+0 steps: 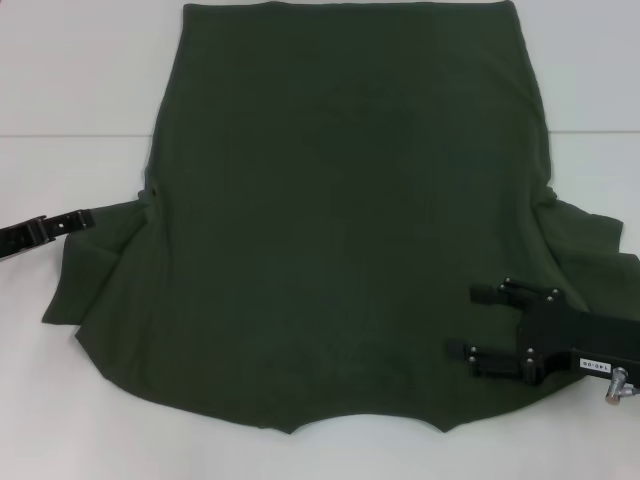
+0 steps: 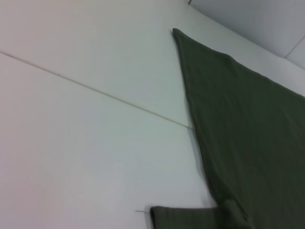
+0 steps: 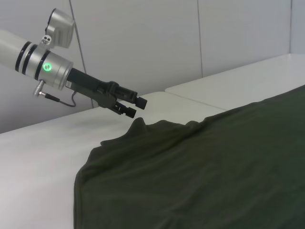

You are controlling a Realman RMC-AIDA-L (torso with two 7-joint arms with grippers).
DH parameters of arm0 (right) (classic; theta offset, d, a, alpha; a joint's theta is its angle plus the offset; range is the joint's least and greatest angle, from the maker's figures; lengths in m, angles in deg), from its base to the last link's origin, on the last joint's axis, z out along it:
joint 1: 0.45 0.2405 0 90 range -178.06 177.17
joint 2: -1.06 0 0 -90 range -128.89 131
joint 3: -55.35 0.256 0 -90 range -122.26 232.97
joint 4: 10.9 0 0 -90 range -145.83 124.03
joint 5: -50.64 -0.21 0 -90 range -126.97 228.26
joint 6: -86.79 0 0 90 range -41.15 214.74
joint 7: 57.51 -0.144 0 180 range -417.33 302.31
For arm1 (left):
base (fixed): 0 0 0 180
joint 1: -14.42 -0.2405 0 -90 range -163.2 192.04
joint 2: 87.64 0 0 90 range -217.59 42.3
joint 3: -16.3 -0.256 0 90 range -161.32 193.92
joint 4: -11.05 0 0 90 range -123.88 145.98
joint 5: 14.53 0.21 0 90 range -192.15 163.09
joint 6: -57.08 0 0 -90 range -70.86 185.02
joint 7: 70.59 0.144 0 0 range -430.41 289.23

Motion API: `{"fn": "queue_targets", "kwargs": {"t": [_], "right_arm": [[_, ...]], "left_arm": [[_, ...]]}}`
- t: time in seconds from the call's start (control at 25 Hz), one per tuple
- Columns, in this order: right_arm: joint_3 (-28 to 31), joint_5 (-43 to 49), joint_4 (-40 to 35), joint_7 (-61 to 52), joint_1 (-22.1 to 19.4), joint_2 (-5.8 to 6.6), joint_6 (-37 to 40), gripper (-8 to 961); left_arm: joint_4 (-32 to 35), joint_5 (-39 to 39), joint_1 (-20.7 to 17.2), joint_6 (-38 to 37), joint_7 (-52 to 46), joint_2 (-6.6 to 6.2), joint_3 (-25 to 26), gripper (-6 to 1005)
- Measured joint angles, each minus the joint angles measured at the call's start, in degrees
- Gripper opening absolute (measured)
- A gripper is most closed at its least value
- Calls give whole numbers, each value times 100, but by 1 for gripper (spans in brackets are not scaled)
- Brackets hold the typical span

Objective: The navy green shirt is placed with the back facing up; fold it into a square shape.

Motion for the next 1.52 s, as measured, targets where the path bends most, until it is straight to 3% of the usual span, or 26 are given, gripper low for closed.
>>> {"fn": "queue_targets", "kwargs": {"t": [0.88,1.52], "right_arm": [[-24,12,-1,-43,11,2,14,899],[-24,2,-1,-46,-17,2,27,899]], "left_arm": [[-202,-1,-14,74,142,112,-52,912],[-229,20,10,-186,123,114,-52,908]]}}
